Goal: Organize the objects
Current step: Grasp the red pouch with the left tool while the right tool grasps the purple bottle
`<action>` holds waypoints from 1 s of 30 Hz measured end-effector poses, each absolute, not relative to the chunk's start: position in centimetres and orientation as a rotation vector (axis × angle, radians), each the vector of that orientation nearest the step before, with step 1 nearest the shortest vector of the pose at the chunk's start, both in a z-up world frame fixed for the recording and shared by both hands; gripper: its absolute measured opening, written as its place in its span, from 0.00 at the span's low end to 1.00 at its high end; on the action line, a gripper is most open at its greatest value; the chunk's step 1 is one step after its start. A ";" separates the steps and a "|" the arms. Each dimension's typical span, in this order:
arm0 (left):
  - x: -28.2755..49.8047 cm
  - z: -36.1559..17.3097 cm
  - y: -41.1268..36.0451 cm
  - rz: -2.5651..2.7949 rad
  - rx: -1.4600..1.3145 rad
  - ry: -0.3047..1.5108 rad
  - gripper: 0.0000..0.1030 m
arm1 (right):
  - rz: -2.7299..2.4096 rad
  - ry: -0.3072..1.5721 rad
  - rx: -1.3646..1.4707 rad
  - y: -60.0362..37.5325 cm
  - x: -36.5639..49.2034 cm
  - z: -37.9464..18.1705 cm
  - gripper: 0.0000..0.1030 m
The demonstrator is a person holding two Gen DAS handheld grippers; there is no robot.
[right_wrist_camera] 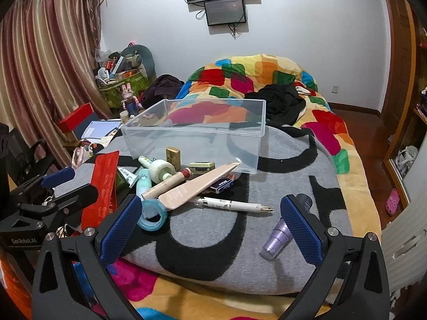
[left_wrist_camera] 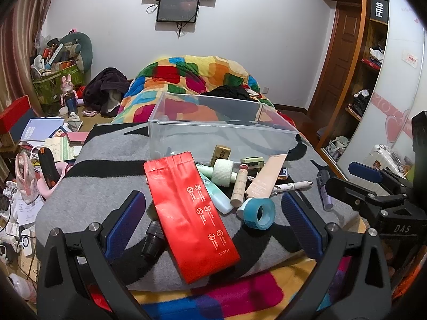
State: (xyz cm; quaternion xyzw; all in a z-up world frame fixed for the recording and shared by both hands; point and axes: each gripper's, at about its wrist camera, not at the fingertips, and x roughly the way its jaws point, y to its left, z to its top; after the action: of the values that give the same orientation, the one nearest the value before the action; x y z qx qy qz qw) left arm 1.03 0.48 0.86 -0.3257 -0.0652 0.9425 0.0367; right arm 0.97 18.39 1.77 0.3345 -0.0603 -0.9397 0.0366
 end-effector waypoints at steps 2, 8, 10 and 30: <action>1.0 0.8 0.5 2.896 -1.000 -0.201 1.00 | -2.898 -0.186 1.026 18.7 1.0 1.7 1.00; 1.0 0.1 -0.5 2.921 -1.026 -0.212 1.00 | -2.964 -0.218 1.031 20.8 1.4 1.2 0.99; 0.9 -0.3 -0.9 2.926 -1.053 -0.212 0.91 | -2.986 -0.244 1.048 21.9 1.6 0.9 0.99; -0.5 -4.4 1.5 2.915 -1.238 -0.124 0.82 | -2.927 -0.462 1.349 26.3 -1.8 -5.0 0.59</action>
State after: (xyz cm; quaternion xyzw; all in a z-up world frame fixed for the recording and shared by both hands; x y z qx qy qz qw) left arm -0.52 1.49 -4.37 -0.3906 -0.0390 0.9196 -0.0140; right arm -1.75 26.34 -5.04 0.4137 -0.1415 -0.8975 -0.0570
